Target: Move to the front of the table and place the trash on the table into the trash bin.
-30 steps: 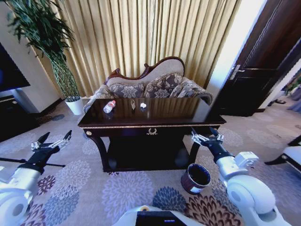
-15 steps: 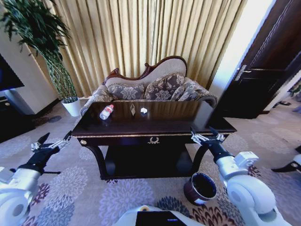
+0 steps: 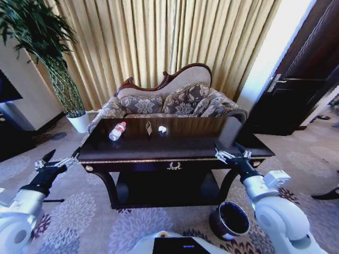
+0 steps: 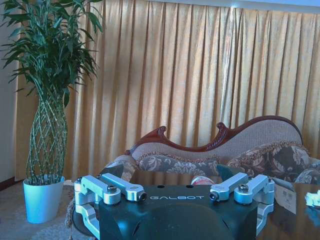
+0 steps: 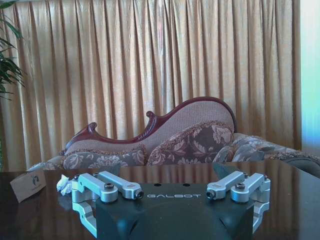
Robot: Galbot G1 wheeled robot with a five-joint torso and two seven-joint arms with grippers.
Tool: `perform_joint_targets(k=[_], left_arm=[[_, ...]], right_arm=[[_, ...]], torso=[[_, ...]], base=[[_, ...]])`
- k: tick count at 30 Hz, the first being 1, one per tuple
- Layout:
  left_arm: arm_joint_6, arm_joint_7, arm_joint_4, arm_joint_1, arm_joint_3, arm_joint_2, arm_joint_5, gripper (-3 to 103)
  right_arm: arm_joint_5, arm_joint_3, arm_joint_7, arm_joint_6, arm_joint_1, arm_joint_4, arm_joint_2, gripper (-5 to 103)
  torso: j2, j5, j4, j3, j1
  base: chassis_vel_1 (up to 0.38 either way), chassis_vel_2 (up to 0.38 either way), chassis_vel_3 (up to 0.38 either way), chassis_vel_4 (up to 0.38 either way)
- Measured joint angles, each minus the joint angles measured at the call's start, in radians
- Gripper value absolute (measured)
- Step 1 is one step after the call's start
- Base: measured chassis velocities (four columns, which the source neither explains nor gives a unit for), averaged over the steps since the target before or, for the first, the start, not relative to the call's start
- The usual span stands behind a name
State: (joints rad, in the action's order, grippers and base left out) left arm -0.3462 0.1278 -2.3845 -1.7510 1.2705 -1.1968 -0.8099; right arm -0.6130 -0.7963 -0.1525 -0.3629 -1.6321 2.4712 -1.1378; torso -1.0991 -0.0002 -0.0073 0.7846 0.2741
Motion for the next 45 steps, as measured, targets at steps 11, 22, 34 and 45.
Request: perform_joint_targets(k=[11,22,34,45], left_arm=[[0.001,0.001,-0.011,-0.012,0.001,-0.008,0.001,100],[0.002,0.001,-0.025,-0.025,0.002,-0.031,0.014,100],[-0.001,0.0,-0.047,-0.04,-0.009,-0.064,0.052,100],[-0.005,-0.014,-0.095,-0.069,0.003,-0.103,0.069,100]], right_arm=[[0.018,0.032,-0.001,-0.014,-0.009,0.001,0.011,100],[-0.157,0.06,-0.034,-0.06,0.088,-0.037,0.19,100],[-0.378,0.248,-0.035,-0.128,0.409,-0.199,0.448,100],[-0.435,0.623,-0.084,-0.178,0.793,-0.343,0.451,100]], torso=[[0.0,0.0,0.0,0.0,0.0],[0.0,0.0001,-0.0001,0.0,0.0],[0.0,0.0,-0.0002,0.0,0.0],[0.0,0.0,0.0001,0.0,0.0]], base=[[-0.021,0.019,0.023,-0.019],[0.0,0.0,0.0,0.0],[0.0,0.0,0.0,0.0],[0.0,0.0,0.0,0.0]])
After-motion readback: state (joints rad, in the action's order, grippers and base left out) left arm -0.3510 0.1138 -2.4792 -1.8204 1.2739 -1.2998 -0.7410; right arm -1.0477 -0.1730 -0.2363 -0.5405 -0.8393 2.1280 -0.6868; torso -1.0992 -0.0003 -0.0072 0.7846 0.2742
